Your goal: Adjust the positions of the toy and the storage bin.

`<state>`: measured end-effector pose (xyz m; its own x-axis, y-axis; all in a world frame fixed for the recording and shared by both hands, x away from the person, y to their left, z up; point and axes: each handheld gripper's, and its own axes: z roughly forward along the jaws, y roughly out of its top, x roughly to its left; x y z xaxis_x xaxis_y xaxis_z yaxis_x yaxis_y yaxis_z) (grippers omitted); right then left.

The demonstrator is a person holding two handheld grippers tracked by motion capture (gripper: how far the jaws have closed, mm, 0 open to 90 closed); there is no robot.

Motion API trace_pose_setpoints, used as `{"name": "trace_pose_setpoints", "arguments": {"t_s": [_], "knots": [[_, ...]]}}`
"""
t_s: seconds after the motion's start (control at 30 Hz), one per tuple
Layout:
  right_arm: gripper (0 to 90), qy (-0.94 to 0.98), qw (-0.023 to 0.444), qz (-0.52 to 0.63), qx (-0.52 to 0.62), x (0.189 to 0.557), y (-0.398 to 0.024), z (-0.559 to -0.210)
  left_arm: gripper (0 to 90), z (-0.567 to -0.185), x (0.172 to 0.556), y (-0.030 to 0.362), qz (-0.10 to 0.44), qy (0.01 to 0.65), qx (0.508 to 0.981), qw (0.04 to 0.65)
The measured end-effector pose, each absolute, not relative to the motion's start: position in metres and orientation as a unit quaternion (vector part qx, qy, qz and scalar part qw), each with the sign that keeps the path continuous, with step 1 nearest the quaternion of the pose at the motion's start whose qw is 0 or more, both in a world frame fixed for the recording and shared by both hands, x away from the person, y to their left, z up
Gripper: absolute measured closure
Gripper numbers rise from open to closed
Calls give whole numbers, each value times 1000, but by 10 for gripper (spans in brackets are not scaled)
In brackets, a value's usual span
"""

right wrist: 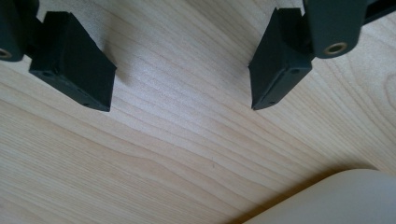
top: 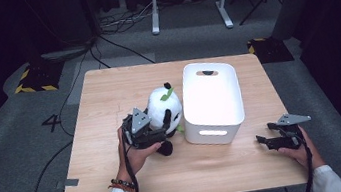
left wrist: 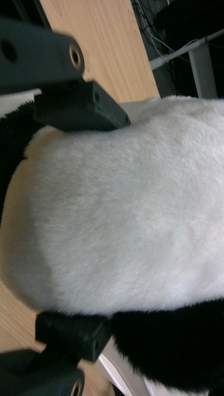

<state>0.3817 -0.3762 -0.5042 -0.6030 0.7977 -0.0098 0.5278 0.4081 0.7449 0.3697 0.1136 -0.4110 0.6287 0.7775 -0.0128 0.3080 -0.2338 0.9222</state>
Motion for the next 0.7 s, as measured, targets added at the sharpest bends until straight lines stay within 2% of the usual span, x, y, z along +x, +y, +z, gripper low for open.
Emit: {"name": "trace_pose_setpoints", "arguments": {"t_s": [0.17,0.7], "knots": [[226,818,186,363,405,382,-376,-504,403,-415,368,117,235,352,748,511],[204,816,189,360,410,382,-376,-504,471,-418,368,119,233,361,735,525]]}}
